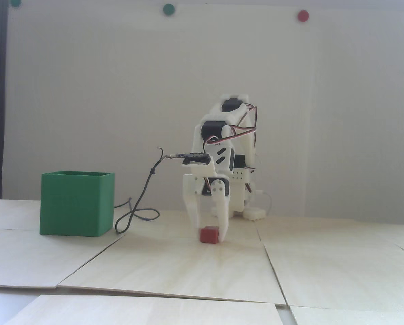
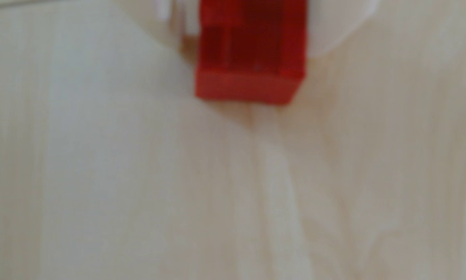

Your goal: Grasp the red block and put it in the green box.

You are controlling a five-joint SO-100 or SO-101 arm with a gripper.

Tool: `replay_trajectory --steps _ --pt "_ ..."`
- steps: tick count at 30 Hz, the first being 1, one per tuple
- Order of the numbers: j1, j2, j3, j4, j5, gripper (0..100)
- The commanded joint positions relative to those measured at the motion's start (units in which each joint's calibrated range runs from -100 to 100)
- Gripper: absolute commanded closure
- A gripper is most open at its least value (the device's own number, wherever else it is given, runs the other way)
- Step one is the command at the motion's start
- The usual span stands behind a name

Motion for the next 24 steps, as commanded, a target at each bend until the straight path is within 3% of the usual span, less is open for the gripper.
replay_trajectory --steps 1,10,24 --pt "0.1 0.0 -1.0 -1.3 -0.3 98" --pt "1.6 -2.5 -5.0 -0.7 -0.3 98" --pt "13.1 -30.4 -12.5 -0.4 0.3 98"
